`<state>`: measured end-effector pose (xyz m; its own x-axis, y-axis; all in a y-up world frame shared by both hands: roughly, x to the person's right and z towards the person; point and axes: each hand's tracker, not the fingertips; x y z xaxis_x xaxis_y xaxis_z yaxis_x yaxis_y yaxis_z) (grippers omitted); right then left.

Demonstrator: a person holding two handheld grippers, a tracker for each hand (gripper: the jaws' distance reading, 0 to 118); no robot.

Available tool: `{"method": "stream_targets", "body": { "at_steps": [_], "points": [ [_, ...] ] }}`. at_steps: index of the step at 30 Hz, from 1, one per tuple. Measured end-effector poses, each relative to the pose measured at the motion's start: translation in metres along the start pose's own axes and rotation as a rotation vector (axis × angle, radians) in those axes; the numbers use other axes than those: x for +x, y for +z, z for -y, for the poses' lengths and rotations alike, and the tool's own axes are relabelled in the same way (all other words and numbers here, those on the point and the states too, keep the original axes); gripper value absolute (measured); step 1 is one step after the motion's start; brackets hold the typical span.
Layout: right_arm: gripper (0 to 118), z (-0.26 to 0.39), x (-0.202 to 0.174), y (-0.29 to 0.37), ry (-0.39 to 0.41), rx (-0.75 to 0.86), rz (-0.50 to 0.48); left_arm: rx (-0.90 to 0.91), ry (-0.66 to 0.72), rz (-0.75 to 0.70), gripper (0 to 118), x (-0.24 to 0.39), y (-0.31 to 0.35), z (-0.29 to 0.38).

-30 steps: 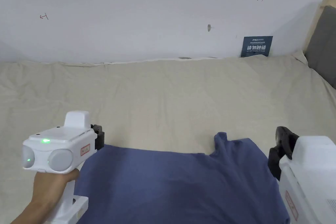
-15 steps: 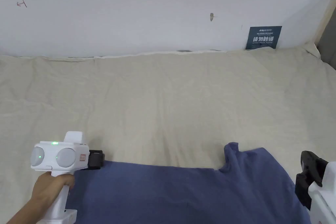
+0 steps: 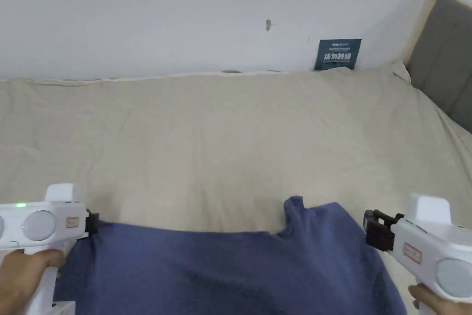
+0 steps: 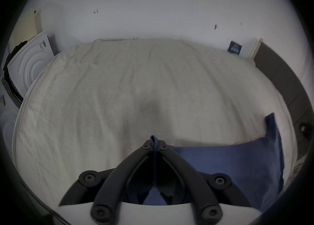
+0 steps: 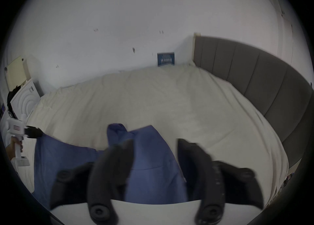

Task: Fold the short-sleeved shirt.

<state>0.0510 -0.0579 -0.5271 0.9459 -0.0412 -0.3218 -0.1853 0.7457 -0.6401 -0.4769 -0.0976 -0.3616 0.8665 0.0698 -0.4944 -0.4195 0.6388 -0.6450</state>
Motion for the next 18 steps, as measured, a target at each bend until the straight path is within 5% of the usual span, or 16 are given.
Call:
{"method": "stream_targets", "body": {
  "at_steps": [1, 3, 4, 8, 14, 18],
  "points": [
    [67, -0.002, 0.003, -0.014, 0.005, -0.035, 0.013, 0.018, -0.002, 0.005, 3, 0.0, 0.012, 0.0],
    [104, -0.005, 0.008, -0.041, 0.012, -0.116, 0.057, 0.041, -0.006, 0.03, 3, 0.001, 0.031, 0.0],
    [111, -0.005, 0.01, -0.055, 0.012, -0.127, 0.074, 0.05, -0.004, 0.04, 3, 0.002, 0.041, 0.0],
    [109, -0.004, 0.003, -0.09, 0.024, -0.234, 0.088, 0.07, -0.021, 0.06, 3, 0.004, 0.063, -0.001],
    [44, 0.021, -0.023, -0.104, 0.108, -0.378, 0.066, 0.074, -0.032, 0.074, 3, 0.005, 0.072, -0.001],
    [7, 0.031, -0.028, -0.089, 0.084, -0.335, 0.045, 0.072, -0.031, 0.07, 3, 0.003, 0.074, 0.005]
  ]
}}
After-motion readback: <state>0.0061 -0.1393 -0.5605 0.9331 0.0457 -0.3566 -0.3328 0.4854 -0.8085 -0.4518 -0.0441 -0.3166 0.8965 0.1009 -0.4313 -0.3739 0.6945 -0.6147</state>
